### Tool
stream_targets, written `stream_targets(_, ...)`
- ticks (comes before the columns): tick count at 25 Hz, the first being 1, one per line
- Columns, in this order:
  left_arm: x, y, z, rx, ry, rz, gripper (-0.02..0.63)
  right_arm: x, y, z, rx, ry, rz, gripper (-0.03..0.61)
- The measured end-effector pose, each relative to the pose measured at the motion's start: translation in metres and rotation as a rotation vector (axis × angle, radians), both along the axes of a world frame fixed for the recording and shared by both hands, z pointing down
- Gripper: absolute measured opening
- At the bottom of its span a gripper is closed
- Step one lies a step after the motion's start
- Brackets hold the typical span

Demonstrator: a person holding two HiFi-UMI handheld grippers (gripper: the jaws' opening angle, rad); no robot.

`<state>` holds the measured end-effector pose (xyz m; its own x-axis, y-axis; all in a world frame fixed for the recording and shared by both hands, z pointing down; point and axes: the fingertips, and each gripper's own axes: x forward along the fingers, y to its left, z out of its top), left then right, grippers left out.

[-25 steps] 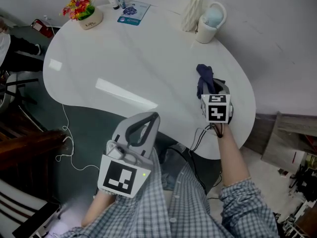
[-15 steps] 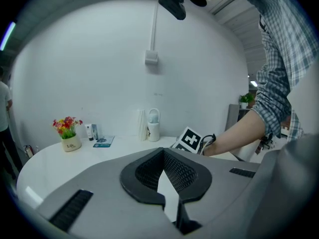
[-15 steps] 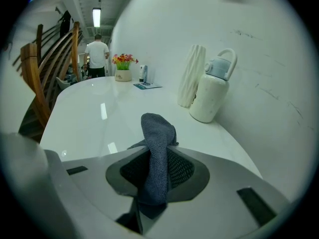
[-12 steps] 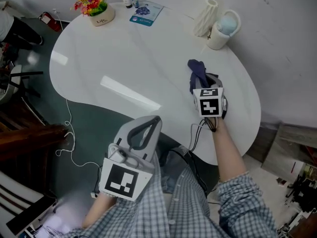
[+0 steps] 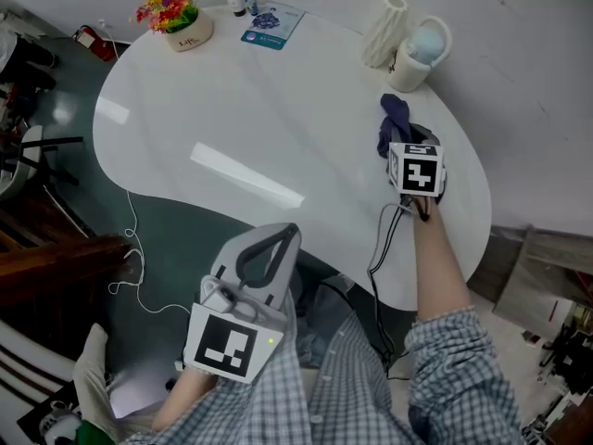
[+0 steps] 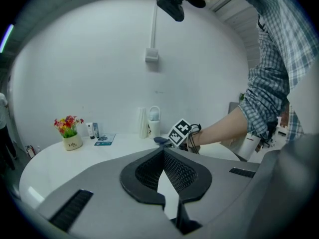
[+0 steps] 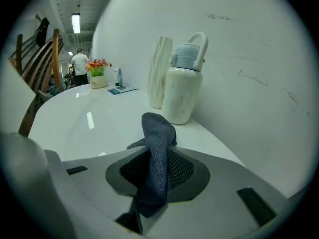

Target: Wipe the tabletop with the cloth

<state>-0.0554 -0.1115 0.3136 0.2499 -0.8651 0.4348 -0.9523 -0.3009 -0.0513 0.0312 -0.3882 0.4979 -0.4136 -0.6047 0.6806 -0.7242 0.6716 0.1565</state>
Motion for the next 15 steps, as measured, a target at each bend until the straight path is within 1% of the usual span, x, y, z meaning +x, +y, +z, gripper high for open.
stream_targets(3,0.006,-0.002,0.000,-0.001,0.003,0.016,0.005,0.029,-0.013,0.000,0.001,0.006,0.062,0.083)
stream_targets(8,0.018,-0.005,0.002,-0.007,0.007,0.056,0.005,0.092,-0.027,0.000,-0.003,0.030,0.177,0.083)
stream_targets(12,0.029,-0.010,0.001,0.001,0.008,0.092,0.005,0.143,-0.029,0.001,-0.001,0.045,0.265,0.083)
stream_targets(15,0.040,-0.012,0.000,0.005,0.010,0.127,0.005,0.183,-0.021,0.002,-0.002,0.048,0.349,0.083)
